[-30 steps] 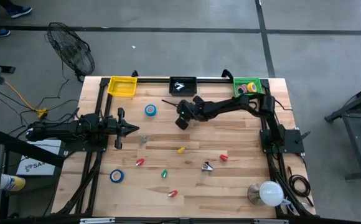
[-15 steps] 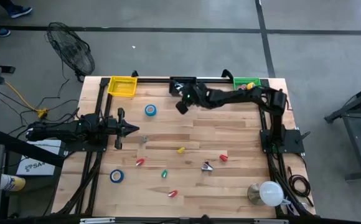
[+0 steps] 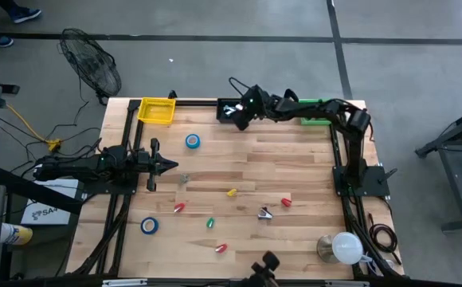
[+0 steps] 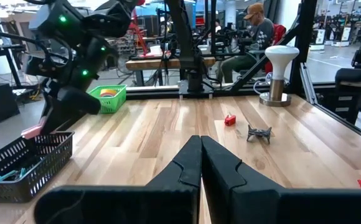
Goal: Pick and place Stapler, Stapler remover, tape
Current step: Put the pink staple remover into the black bin
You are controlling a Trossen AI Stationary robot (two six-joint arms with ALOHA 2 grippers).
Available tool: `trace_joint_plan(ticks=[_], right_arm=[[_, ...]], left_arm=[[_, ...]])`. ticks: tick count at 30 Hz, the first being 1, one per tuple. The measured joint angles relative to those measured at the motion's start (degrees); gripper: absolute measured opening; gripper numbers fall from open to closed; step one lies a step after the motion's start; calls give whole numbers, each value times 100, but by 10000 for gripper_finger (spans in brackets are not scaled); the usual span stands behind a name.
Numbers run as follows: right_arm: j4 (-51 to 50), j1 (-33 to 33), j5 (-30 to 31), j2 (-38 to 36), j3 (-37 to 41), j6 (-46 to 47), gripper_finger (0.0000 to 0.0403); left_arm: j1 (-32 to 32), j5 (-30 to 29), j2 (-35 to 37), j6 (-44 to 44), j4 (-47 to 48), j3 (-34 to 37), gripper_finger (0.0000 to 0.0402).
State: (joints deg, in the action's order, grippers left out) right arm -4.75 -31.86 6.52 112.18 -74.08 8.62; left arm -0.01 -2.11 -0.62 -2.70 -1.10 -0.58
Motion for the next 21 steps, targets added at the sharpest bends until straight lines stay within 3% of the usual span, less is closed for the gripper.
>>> trace_joint_plan(ticks=[11,21], right_arm=[[290,-155,-593,2,0,-754,91],[364,-150,-563,4,0,-752,107]], left_arm=[[-1,0,0,1,2,-2,1],[-1,-1,2,0,0,-2,1]])
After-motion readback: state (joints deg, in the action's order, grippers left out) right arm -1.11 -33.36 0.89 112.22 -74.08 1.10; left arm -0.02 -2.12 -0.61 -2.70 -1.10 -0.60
